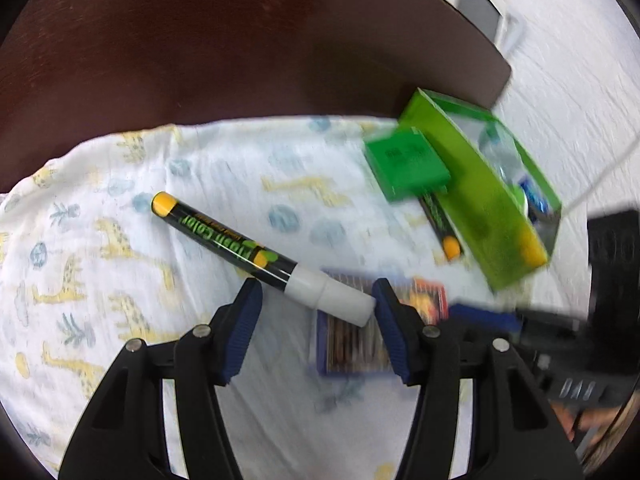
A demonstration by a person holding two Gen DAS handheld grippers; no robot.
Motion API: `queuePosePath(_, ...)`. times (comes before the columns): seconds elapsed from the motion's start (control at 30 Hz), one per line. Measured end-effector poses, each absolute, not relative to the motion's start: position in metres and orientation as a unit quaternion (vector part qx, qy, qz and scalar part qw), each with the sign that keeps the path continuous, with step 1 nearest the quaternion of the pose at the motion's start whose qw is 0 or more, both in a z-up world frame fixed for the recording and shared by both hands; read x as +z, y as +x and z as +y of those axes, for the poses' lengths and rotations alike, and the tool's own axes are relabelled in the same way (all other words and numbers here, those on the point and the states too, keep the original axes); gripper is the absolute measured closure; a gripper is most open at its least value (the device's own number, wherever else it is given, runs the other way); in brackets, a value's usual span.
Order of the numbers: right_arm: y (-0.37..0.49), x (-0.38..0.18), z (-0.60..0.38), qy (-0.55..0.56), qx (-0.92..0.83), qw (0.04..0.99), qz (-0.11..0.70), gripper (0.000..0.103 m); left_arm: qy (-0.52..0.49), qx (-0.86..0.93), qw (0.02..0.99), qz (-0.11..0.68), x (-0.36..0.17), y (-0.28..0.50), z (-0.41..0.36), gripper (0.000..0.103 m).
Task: Organize rigid objects
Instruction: 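Move the left tool back toward the black-and-white marker, then close the left tool on the blue-and-red card pack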
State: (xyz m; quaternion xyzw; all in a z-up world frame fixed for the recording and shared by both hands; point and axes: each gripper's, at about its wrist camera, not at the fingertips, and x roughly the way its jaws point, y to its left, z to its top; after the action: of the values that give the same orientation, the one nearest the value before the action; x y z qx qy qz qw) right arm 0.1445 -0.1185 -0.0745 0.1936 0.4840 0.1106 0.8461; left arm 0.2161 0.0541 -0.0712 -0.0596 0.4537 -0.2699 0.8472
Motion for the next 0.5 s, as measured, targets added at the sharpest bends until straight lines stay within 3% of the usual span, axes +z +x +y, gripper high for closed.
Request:
queuePosePath(0.43,0.147,-0.077,-0.117,0.199,0.122,0.844,0.482,0.071,-0.024,-0.298,0.828,0.474,-0.077,0.195,0.048,0.048)
queuePosePath(0.5,0.149,-0.078,-0.114,0.199,0.13,0.843,0.483,0.071,-0.022,-0.314,0.82,0.479,-0.078,0.192,0.041,0.055)
